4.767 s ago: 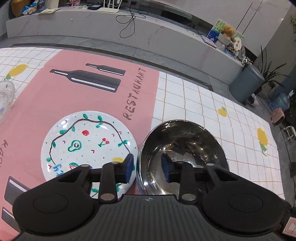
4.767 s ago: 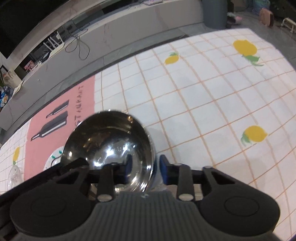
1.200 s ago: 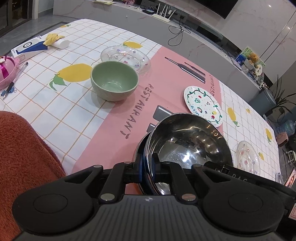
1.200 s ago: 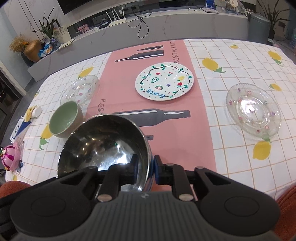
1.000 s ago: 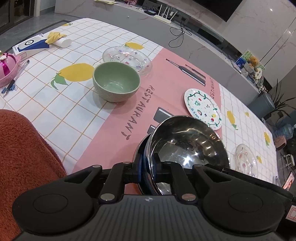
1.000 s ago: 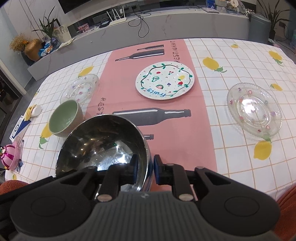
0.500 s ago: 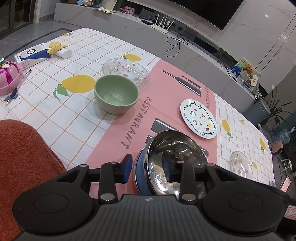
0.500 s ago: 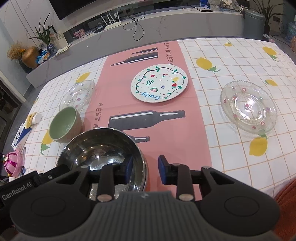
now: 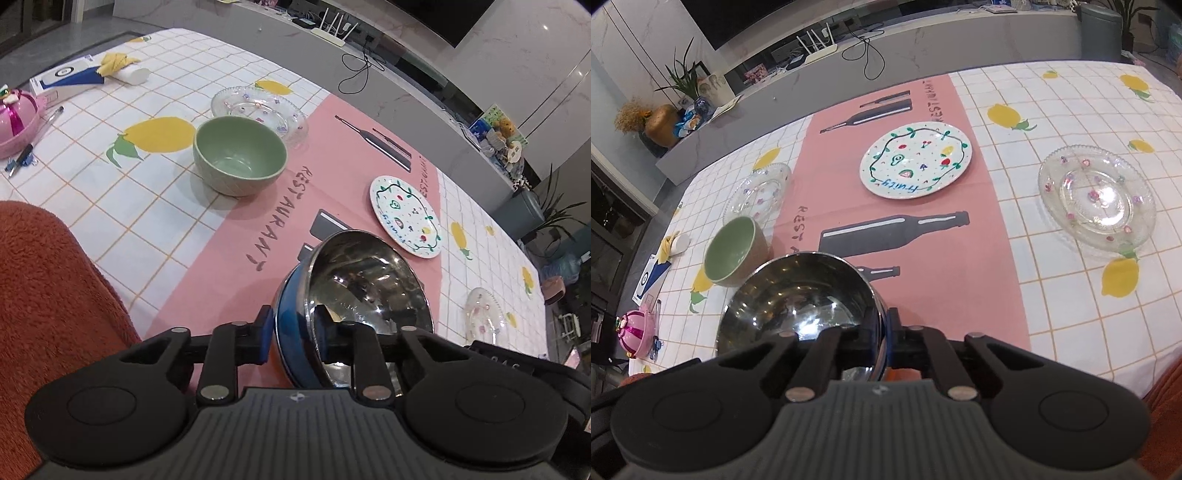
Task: Organize plates and bowls
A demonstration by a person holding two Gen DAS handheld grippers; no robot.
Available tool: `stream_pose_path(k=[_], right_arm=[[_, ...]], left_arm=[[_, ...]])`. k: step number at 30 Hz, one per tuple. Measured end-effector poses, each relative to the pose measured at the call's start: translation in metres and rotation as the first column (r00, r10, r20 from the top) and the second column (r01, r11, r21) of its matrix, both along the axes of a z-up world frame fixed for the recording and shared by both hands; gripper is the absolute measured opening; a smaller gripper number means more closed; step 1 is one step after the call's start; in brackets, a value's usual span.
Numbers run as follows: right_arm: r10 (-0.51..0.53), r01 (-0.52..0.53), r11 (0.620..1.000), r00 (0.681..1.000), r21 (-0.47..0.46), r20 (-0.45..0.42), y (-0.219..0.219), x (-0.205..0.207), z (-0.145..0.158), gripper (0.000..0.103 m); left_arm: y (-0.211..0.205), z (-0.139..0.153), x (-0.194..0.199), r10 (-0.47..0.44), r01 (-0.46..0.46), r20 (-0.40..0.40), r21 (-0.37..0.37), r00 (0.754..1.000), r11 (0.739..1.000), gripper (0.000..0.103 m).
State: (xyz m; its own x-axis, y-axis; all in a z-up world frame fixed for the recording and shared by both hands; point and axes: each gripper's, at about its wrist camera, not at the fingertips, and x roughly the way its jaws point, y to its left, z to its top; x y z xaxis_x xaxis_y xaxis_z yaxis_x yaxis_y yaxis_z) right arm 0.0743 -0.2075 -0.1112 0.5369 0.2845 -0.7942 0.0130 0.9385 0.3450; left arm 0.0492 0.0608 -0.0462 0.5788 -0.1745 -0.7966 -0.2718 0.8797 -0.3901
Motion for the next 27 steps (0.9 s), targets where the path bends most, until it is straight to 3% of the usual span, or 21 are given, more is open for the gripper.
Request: stream_pose_path(k=[6,9,11,18,27], right_arm=[[0.007,-0.007,1.0,1.0,0.005,0.008,-0.001,0.0,0.0,0.005],[0.007,-0.008,0.999,1.0,0.04,0.004,-0.006,0.0,0.002,0.012],[0.005,-0.006,0.999,1.0,0.039,0.027,-0.008,-0.001,0.006,0.032],[-0.011,0.001,0.996,0.994,0.091,0.106,-0.015,0.0,0.021,0.04],[0.04,-0.056,0.993,0.987,0.101,0.153,0.02,0.026,0.037,0.067]], left_arm=[[0.001,0.0,0.003,-0.001,0.001,-0.004,-0.001,1.0,1.0,0.026],[0.003,0.003,0.004,0.002,-0.002,0.001,-0.005,1.0,1.0,0.032],[0.004,0.008,0.003,-0.002,0.002,0.025,0.01,1.0,1.0,0.039],[0.014,0.031,0.011,-0.016,0.009,0.114,0.059,0.993,0.998,0.04],[0.044,0.041,0.038,0.048,-0.066,0.128,0.145,0.991,0.987,0.045]])
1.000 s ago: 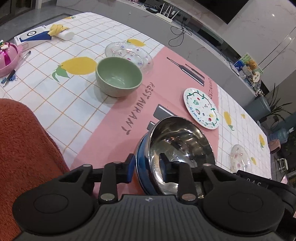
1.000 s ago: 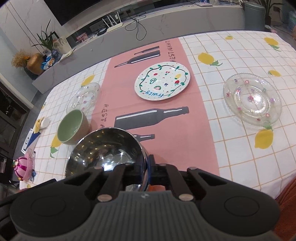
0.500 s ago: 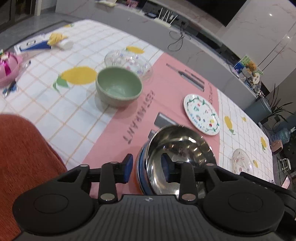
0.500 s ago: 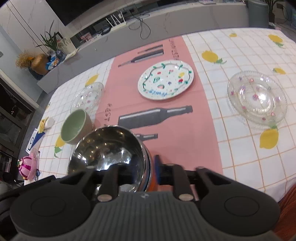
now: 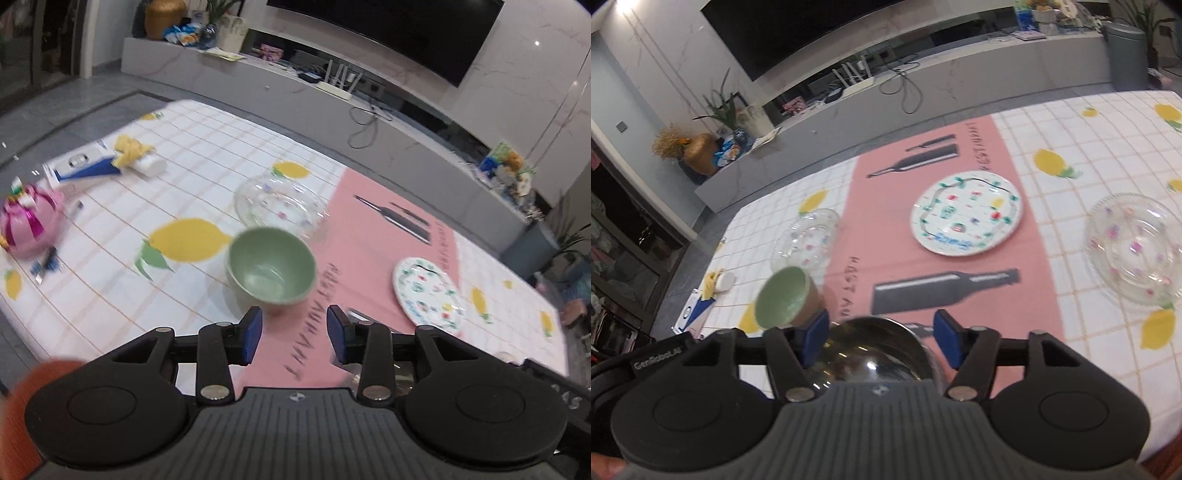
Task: Organize plates and bowls
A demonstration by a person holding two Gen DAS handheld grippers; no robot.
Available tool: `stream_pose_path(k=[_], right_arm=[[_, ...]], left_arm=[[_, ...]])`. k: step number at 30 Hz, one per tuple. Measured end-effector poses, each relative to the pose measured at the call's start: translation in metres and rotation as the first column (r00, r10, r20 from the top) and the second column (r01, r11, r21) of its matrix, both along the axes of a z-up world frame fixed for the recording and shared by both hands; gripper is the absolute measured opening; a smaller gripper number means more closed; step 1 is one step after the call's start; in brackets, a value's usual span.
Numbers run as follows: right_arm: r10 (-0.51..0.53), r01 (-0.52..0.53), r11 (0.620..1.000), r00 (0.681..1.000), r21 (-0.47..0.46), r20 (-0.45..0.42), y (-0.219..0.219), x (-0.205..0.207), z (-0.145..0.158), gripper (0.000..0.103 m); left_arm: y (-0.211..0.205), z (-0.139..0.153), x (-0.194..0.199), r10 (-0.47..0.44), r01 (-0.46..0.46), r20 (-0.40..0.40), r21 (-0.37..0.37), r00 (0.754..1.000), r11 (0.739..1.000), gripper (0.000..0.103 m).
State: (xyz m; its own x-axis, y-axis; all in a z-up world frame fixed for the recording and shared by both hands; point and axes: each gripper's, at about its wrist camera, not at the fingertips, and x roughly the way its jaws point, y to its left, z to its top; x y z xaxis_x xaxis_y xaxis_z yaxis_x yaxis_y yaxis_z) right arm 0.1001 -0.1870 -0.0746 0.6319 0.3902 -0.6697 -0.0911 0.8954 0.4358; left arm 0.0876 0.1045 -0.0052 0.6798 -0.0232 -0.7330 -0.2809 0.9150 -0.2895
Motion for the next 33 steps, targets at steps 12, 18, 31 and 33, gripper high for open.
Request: stream_pose_path(k=[12,18,31,33], right_arm=[[0.08,-0.084,0.995,0.993,-0.044,-0.085,0.073,0.061,-0.014,0.061],[0.075,-0.089,0.993,0.982,-0.074,-0.172,0.106,0.095,-0.029,0.053],[0.055,-0.092,0.991,0.939,-0.094,-0.34,0.142,0.133,-0.07,0.029],[0.057,-0.097,0.99,0.937,-0.1,-0.345,0.145,0.134,-0.073,0.026]], left_arm=[[0.046,-0.016,0.04,0.104,-0.104,0.005,-0.063,0.995,0.993,0.047],[0.063,-0.042,0.059,0.137,-0.142,-0.052,-0.1,0.989,0.985,0.047],[0.073,-0.081,0.082,0.155,-0.177,-0.149,-0.15,0.977,0.973,0.034],[0.073,-0.083,0.083,0.155,-0.179,-0.157,-0.155,0.975,0.971,0.032]])
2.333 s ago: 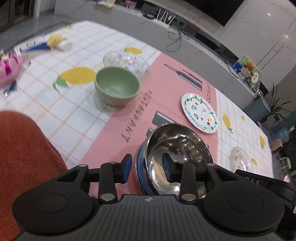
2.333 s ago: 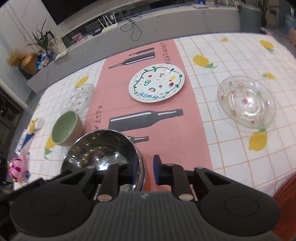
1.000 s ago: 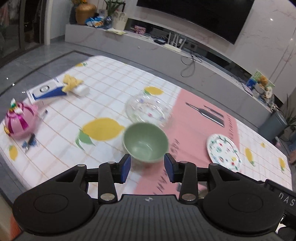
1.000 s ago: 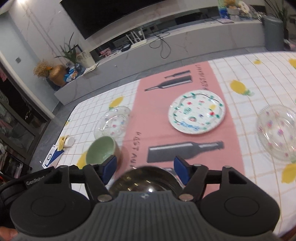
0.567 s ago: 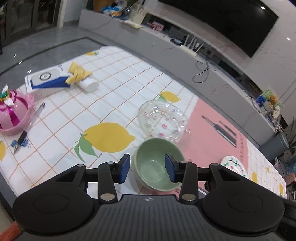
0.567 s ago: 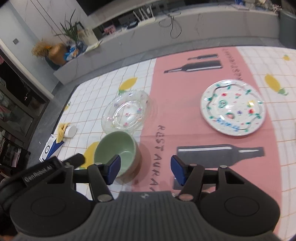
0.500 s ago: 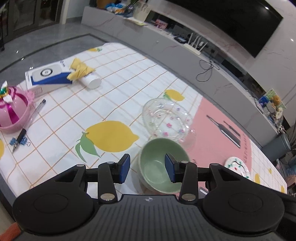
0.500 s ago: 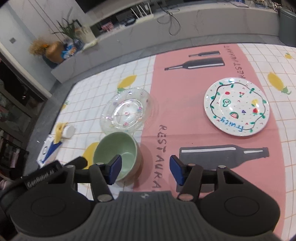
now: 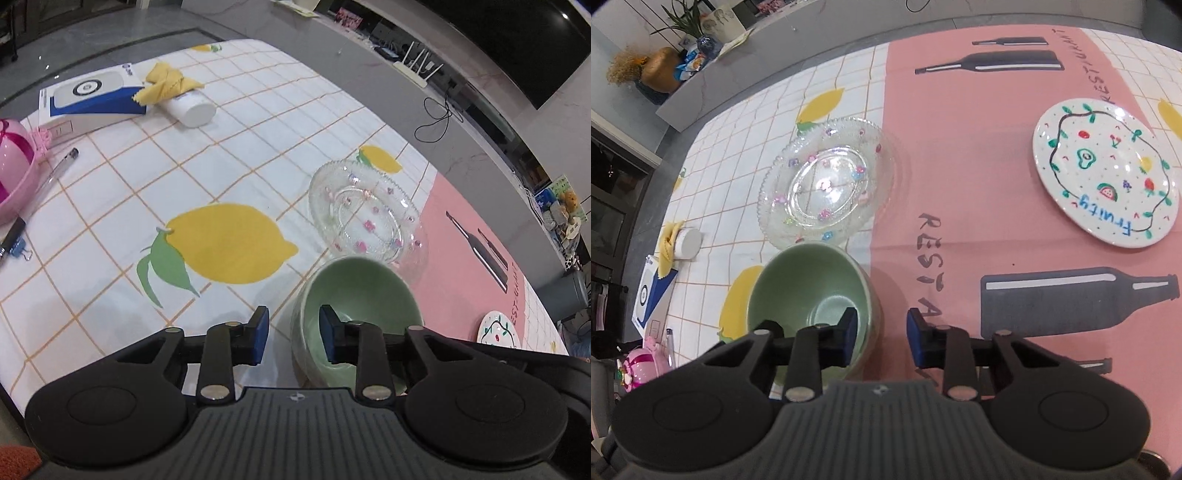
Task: Organize plates and bowls
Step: 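Move both grippers to the pale green bowl and close on its rim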
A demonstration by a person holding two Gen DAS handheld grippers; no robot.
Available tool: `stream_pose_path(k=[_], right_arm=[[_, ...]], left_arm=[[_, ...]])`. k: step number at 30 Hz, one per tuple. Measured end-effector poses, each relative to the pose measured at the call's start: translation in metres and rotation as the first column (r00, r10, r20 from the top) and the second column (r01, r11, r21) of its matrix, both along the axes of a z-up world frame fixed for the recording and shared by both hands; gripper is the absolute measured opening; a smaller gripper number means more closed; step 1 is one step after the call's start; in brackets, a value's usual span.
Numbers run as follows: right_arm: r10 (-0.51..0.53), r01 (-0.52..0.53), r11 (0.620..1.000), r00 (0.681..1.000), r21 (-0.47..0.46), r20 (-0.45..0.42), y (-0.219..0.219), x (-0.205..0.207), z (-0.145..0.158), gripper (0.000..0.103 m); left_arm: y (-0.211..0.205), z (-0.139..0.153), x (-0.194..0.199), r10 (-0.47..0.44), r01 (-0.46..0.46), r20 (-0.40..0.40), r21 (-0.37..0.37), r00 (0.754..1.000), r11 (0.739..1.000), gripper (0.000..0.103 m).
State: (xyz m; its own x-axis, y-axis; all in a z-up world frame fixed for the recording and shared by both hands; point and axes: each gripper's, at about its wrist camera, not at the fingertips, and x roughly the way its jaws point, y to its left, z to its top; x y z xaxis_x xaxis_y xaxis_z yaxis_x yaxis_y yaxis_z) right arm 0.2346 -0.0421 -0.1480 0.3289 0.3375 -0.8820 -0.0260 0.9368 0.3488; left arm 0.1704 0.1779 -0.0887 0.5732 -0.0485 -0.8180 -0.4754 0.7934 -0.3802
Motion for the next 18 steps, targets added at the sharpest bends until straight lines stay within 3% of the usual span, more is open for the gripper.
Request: stream_pose_path(k=[2,6,14,18], right_arm=[[0.004,-0.004,1.0,1.0,0.001,-0.008,0.002,0.001,-0.003,0.018],[0.011,-0.011,1.0,1.0,0.004,0.0,0.004,-0.001,-0.004,0.013],[0.015,-0.015,1.0,1.0,-0.004,0.01,0.004,-0.007,-0.001,0.009],[-0.01,0.009,1.0,0.999,0.006,0.038,-0.005,-0.016,0.009,0.009]], left_arm=[[0.0,-0.001,0.001,-0.001,0.001,-0.003,0.008,1.0,1.0,0.026],[-0.001,-0.007,0.003,-0.019,0.019,-0.014,-0.024,1.0,1.0,0.014],[-0.008,0.001,0.002,-0.071,0.07,0.024,0.014,0.997,0.997,0.012],[-0.009,0.007,-0.003,-0.09,0.091,0.054,-0.019,0.994,0.996,0.011]])
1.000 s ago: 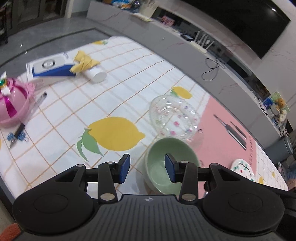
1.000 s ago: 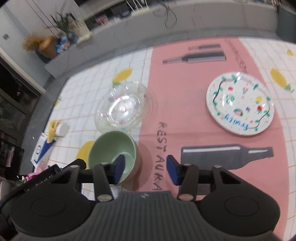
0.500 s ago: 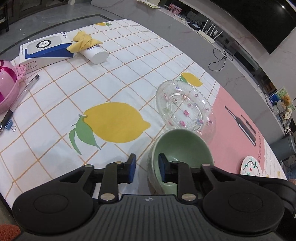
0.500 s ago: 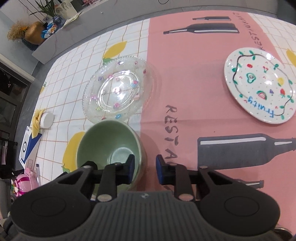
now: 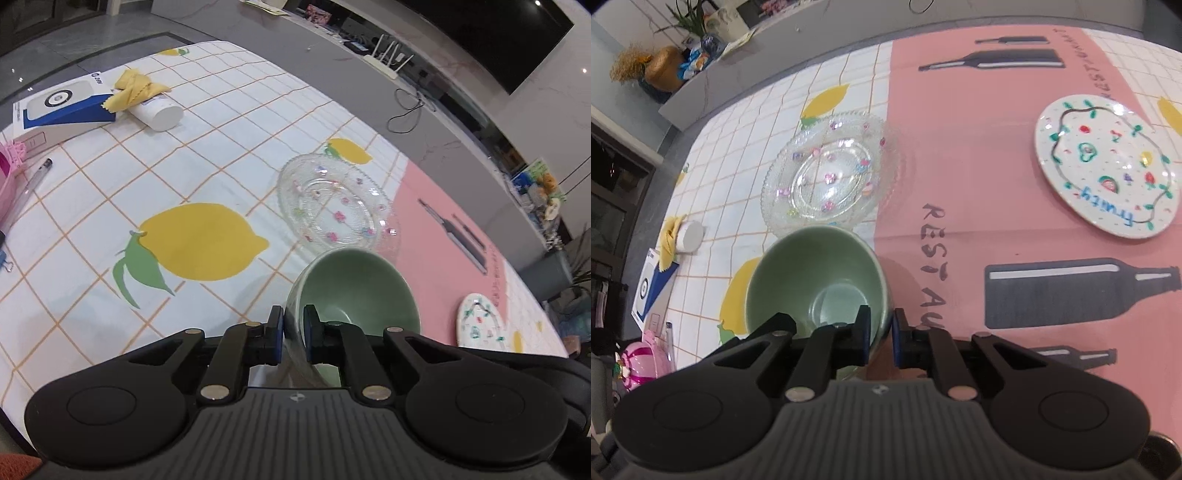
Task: Organize plates and bowls
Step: 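Move both grippers to the pale green bowl and close on its rim, then lift the green bowl with both grippers and carry it to the stacked steel bowls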
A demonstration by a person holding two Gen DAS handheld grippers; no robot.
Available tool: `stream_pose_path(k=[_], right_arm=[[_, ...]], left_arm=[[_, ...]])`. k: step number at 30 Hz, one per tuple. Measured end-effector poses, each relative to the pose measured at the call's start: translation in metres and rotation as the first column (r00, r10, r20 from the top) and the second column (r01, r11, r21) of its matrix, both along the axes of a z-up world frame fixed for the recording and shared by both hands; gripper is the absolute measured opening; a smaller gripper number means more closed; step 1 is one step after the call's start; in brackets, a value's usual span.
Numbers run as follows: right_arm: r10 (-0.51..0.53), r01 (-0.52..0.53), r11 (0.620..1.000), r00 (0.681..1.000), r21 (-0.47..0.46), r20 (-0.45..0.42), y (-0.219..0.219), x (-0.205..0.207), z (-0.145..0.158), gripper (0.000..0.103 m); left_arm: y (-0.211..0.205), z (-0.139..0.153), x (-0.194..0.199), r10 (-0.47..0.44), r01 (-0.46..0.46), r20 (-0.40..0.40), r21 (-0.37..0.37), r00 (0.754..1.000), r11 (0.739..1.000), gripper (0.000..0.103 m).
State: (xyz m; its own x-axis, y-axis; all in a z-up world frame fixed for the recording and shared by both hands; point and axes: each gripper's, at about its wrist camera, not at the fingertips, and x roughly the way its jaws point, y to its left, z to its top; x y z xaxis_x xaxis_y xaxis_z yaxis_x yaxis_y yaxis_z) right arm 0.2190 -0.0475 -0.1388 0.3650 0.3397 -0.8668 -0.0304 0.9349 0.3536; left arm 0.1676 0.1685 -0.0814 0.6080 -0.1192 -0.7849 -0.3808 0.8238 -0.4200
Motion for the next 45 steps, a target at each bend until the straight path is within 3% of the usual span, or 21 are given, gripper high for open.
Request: stream_pose_path(k=[8,15,20,25,35,45], right_arm=[[-0.026,0.023,0.999,0.998,0.037,0.061,-0.021,-0.03,0.033,0.01],[-0.076,0.066,0.993,0.993,0.099,0.094,-0.061,-0.068,0.065,0.01],[-0.101,0.086,0.99,0.986,0.112,0.132,-0.09,-0.097,0.091,0.01],[-0.114,0.096,0.984,0.987,0.149,0.116,-0.121,-0.121,0.101,0.01],[-0.123,0.111,0.982,0.99,0.154,0.069,-0.161,-0.153,0.09,0.01],[-0.09,0.088,0.988,0.996,0.127,0.009,-0.153,-0.145,0.055,0.01]], left_arm=[[-0.013,0.035,-0.024,-0.025,0.024,0.084,0.004,0.996,1.0,0.011],[-0.048,0.075,-0.055,-0.086,0.08,0.134,0.054,0.987,0.995,0.011],[-0.069,0.094,-0.076,-0.126,0.121,0.146,0.038,0.981,0.992,0.011],[-0.094,0.107,-0.095,-0.178,0.169,0.138,0.076,0.974,0.983,0.012],[-0.121,0.093,-0.115,-0.24,0.237,0.07,0.055,0.968,0.97,0.012],[-0.117,0.064,-0.112,-0.211,0.212,-0.013,0.048,0.977,0.976,0.012]])
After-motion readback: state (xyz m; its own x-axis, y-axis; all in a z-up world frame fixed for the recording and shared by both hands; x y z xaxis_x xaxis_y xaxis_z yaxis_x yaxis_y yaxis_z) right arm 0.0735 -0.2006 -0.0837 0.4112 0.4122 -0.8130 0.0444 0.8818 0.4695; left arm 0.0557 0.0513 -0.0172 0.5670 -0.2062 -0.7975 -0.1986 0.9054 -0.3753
